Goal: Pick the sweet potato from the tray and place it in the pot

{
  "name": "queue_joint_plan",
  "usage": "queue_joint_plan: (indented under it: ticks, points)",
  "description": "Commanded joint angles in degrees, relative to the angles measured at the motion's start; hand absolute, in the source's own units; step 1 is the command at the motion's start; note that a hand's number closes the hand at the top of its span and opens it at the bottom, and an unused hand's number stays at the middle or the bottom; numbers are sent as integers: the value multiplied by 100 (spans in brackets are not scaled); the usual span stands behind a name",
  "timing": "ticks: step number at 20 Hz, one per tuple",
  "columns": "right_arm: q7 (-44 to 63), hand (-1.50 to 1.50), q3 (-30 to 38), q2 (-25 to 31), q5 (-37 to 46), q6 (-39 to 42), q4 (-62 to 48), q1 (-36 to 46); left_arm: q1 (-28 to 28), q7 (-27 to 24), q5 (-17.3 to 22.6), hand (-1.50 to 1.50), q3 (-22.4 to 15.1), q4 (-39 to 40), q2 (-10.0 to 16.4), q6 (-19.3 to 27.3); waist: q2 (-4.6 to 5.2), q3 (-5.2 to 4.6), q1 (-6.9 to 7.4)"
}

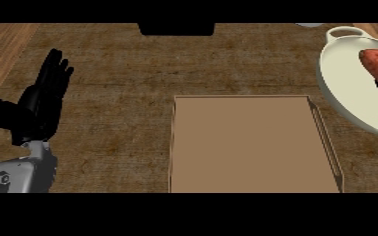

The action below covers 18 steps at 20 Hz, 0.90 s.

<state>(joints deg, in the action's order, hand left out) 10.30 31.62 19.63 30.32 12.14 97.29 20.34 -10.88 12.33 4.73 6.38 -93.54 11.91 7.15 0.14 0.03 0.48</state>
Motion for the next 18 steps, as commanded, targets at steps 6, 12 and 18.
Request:
queue_joint_plan:
  ticks: [6,12,18]
  points:
    - [-1185,150,-242,860,1949,-1641,-1662,-149,-3,-22,42,0,-42,-75,-44,-97,48,4,102]
    - [-1850,150,-479,888,2251,-2785,-4084,837,-251,-211,-37,0,47,395,-46,-88,27,2,56]
    - [-2255,150,41,1182,1819,-2900,-6143,1565,-139,229,-52,0,-83,-162,-46,-48,55,16,202]
